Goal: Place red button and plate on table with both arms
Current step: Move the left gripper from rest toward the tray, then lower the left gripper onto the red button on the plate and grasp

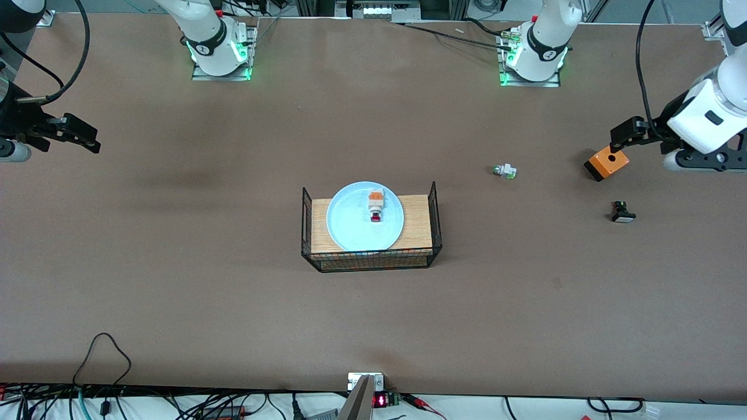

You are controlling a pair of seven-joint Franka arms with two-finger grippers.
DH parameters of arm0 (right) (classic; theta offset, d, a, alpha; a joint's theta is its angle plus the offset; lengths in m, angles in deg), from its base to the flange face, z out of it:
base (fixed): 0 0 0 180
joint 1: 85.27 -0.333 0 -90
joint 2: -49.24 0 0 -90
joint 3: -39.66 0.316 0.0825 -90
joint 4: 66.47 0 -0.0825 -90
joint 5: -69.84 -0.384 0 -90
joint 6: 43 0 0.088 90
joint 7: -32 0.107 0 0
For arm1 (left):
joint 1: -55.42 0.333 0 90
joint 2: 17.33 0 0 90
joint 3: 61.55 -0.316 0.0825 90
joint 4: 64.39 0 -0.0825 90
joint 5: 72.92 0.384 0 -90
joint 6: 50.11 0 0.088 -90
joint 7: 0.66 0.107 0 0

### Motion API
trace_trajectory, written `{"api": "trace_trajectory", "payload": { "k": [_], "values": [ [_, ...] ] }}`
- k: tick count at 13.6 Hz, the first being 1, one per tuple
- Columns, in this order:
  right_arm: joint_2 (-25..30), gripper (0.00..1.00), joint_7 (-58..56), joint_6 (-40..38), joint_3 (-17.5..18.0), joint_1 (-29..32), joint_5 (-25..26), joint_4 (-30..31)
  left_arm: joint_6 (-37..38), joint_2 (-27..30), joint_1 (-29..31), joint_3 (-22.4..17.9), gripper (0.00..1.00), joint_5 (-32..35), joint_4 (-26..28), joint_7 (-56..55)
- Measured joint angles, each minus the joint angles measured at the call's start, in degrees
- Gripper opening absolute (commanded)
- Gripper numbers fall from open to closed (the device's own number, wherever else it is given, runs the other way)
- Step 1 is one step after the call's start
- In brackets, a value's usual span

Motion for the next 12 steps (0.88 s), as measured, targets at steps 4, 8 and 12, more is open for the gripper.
{"api": "trace_trajectory", "payload": {
  "k": [4,8,12],
  "values": [
    [0.0,1.0,0.0,0.0,0.0,0.0,-0.01,-0.01,0.07,-0.41,-0.75,4.05,1.0,-7.06,-0.27,-1.28],
    [0.02,1.0,0.02,-0.02,0.0,-0.01,-0.03,-0.05,-0.37,-4.18,-1.0,14.06,1.0,-9.48,-2.35,-11.32],
    [0.05,1.0,0.02,-0.44,0.03,-0.02,-0.05,-0.1,-12.5,-11.62,-3.27,23.64,1.0,-9.46,-5.75,-24.87]
  ]
}}
